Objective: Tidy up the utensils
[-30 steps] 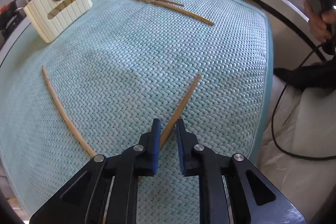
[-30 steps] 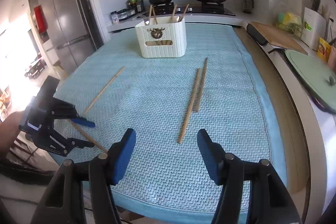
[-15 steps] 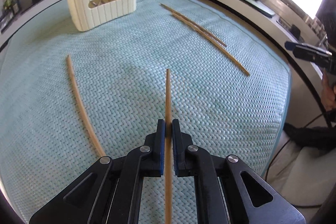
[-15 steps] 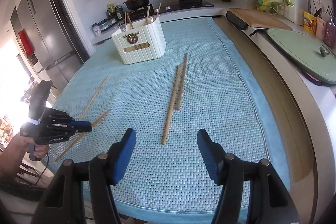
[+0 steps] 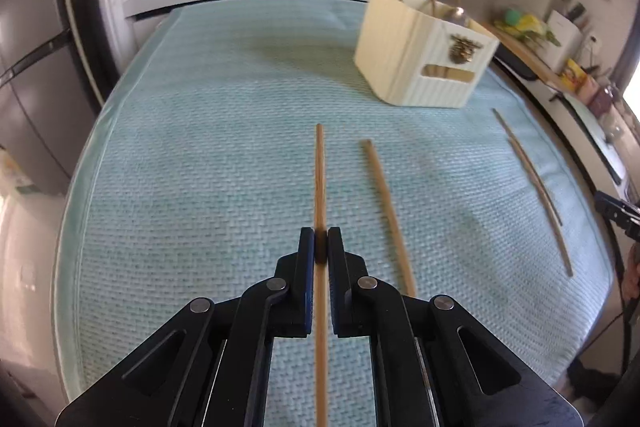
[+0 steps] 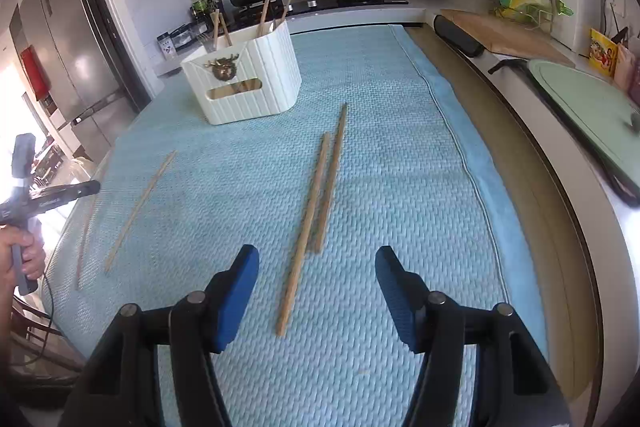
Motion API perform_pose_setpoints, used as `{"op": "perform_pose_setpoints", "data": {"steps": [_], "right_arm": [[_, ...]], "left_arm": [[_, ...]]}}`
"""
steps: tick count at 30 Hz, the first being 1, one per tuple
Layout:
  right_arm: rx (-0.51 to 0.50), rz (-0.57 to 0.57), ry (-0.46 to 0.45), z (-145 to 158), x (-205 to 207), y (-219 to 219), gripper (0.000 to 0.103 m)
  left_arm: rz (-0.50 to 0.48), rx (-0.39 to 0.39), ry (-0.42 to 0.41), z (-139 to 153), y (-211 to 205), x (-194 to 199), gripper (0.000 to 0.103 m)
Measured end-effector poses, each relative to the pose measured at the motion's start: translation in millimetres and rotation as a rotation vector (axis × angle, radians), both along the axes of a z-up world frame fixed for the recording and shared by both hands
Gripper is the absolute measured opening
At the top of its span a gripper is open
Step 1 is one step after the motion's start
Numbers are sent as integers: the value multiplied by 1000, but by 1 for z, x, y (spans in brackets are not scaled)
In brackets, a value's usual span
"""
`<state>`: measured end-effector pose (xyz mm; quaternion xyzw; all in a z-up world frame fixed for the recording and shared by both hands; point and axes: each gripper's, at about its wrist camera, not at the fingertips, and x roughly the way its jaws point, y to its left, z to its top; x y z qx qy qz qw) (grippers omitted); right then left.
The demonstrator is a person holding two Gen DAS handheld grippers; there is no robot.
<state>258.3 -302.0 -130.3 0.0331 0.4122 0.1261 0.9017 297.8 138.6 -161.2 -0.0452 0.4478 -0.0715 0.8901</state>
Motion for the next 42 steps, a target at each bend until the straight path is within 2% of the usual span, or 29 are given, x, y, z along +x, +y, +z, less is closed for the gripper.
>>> {"op": "perform_pose_setpoints", "data": {"steps": [2, 3, 7, 8, 12, 13, 14, 16, 18, 20, 21, 22, 24, 28, 31, 32, 35, 42], "right_arm": [[-15, 13, 2, -4, 32, 4, 44], [-9, 19, 10, -6, 50, 6, 41], [20, 8, 69, -21, 120, 11, 39], [23, 6, 92, -25, 136, 13, 35], [-10, -14, 155, -43, 185, 22, 33], [-33, -14, 159, -46, 193, 25, 32], [-52, -9, 165, -49, 199, 29, 31], [-68, -13, 187, -55, 211, 33, 24], [-84, -16, 180, -56, 219, 35, 17], [-94, -27, 197, -56, 227, 33, 6], [-80, -27, 208, -56, 229, 31, 6], [-73, -22, 219, -56, 230, 29, 6], [-93, -7, 231, -56, 231, 28, 6], [-144, 36, 236, -57, 224, 28, 7], [-163, 80, 168, -57, 203, 38, 17], [-167, 83, 144, -59, 199, 38, 18], [-150, 80, 105, -61, 191, 35, 18], [-110, 98, 73, -60, 186, 26, 19]], "left_arm": [[31, 0, 19, -10, 7, 8, 4], [40, 8, 26, -15, 9, 13, 4], [65, 24, 59, -32, 13, 29, 5], [67, 27, 64, -35, 13, 32, 5], [69, 29, 72, -38, 14, 37, 8], [63, 20, 72, -37, 14, 37, 18], [59, 19, 69, -36, 14, 36, 33], [54, 32, 53, -33, 14, 33, 51], [45, 40, 46, -29, 13, 29, 55], [41, 33, 49, -26, 17, 27, 60], [40, 25, 50, -25, 19, 25, 62], [39, 18, 53, -25, 23, 25, 65], [37, 23, 68, -26, 26, 27, 67], [36, 90, 67, -32, 20, 39, 67], [52, 112, 72, -45, 16, 50, 66], [67, 135, 48, -47, 15, 51, 66], [94, 133, 26, -49, 17, 57, 65], [105, 152, -32, -51, 15, 57, 65]]}}
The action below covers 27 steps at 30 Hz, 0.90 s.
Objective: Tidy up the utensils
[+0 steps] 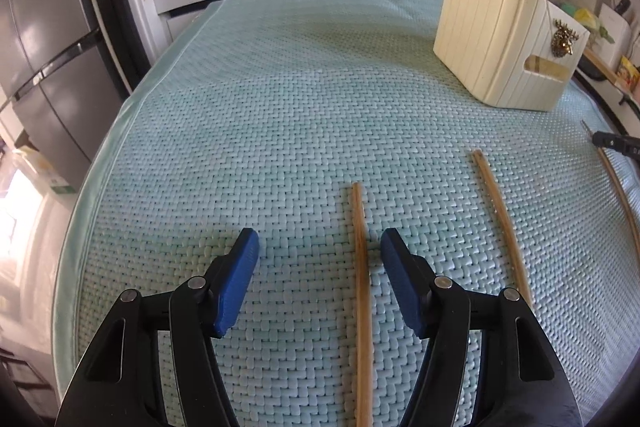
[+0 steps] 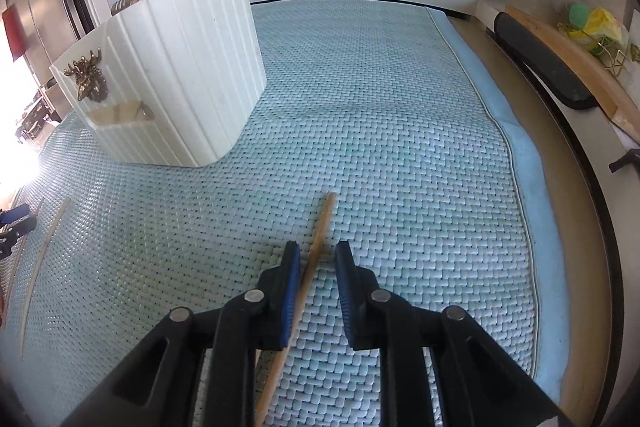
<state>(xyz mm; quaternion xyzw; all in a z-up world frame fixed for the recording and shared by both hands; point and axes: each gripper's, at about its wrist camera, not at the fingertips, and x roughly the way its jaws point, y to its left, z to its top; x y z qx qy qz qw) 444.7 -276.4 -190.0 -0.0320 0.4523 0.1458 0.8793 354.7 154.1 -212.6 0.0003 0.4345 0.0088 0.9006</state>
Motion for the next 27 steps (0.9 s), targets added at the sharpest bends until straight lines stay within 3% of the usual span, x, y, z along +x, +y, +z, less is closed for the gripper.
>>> {"op": "perform_pose_setpoints", "data": {"steps": [5, 12, 17, 27], "right_arm": [[88, -35, 32, 0, 13, -9, 18], [13, -66, 36, 2, 26, 3, 19], [-55, -55, -7, 1, 22, 14, 18], [-81, -42, -11, 5, 12, 20, 18]], "left_arm": [[14, -7, 6, -1, 3, 1, 74], [20, 6, 1, -1, 2, 0, 77], [83, -13, 35, -5, 12, 5, 98], [74, 4, 42, -5, 11, 6, 98]]}}
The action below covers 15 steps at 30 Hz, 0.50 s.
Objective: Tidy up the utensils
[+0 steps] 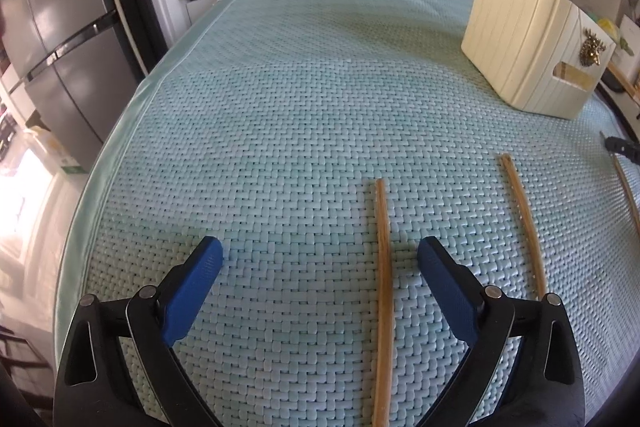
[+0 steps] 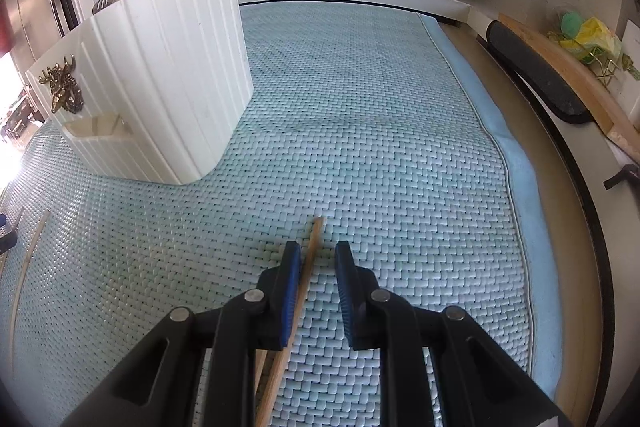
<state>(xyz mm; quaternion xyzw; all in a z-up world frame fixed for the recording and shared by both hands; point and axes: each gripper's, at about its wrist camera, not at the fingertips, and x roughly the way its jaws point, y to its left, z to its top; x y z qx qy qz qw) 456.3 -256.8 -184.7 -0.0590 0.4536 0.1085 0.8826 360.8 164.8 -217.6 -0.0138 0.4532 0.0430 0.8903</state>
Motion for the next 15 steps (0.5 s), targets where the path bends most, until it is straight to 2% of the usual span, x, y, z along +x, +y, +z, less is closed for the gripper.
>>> {"op": "perform_pose_setpoints", "data": {"steps": [4, 7, 15], "right_arm": [[-4, 7, 10, -1, 9, -2, 18], [-8, 11, 9, -1, 12, -1, 18], [-4, 13, -13, -2, 10, -2, 18]], "left_arm": [[5, 2, 2, 1, -5, -1, 97], [8, 1, 7, -1, -6, -1, 102], [-5, -18, 21, -1, -2, 2, 102]]}}
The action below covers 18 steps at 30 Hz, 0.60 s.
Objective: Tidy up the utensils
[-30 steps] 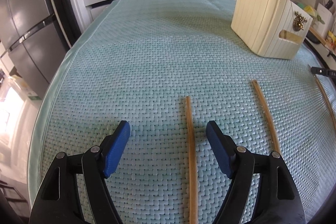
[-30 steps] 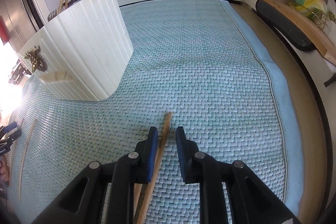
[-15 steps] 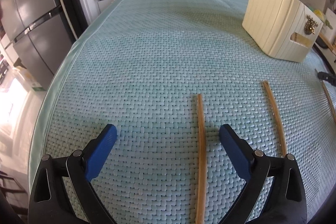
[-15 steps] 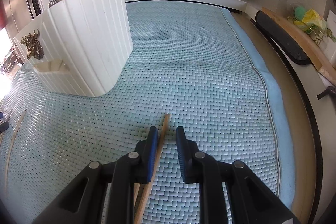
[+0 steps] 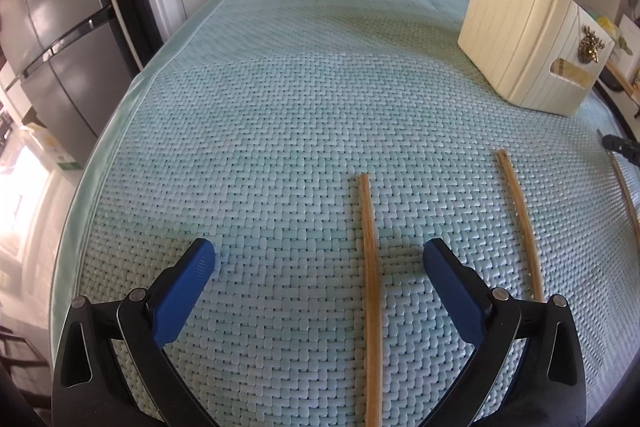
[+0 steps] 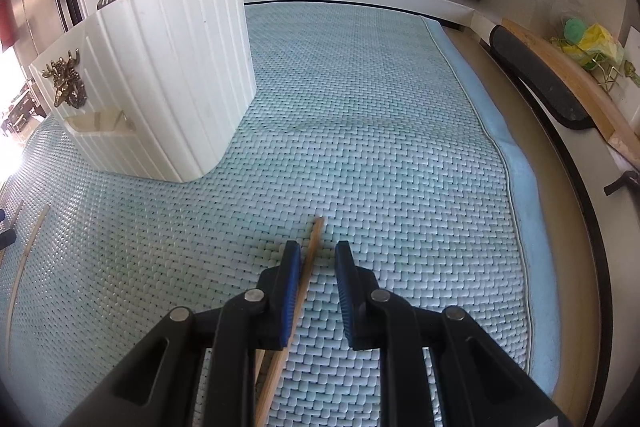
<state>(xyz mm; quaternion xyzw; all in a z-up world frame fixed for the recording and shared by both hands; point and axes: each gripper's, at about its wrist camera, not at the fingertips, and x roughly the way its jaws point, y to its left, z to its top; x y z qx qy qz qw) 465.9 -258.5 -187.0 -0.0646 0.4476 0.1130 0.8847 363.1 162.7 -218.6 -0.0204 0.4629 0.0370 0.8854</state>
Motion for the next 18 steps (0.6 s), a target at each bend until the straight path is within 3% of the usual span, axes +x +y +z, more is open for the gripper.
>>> {"op": "perform_pose_setpoints", "data": {"steps": [3, 4, 5, 6, 7, 8, 9, 12, 18], "right_arm": [[1, 0, 3, 0, -1, 0, 18], [-2, 1, 5, 0, -1, 0, 18], [-3, -1, 10, 0, -1, 0, 18], [-6, -4, 16, 1, 0, 1, 18], [-11, -11, 22, 1, 1, 1, 16], [-10, -15, 28, 2, 2, 1, 8], [3, -17, 39, 3, 4, 1, 7], [60, -35, 53, 8, 6, -6, 5], [124, 0, -32, 50, -22, -11, 5]], "left_arm": [[-1, 4, 5, 1, -1, 1, 102], [-7, -2, -1, 2, -2, 0, 95], [-22, 0, -17, 5, -6, -2, 77], [-43, 4, -27, 7, -12, -4, 67], [-63, 7, -31, 10, -18, -5, 43], [-86, 5, -29, 11, -24, -5, 12], [-103, 2, -22, 12, -29, -4, 5], [-88, 9, -30, 16, -37, -5, 4], [-63, -7, -122, 51, -47, -17, 4]]}}
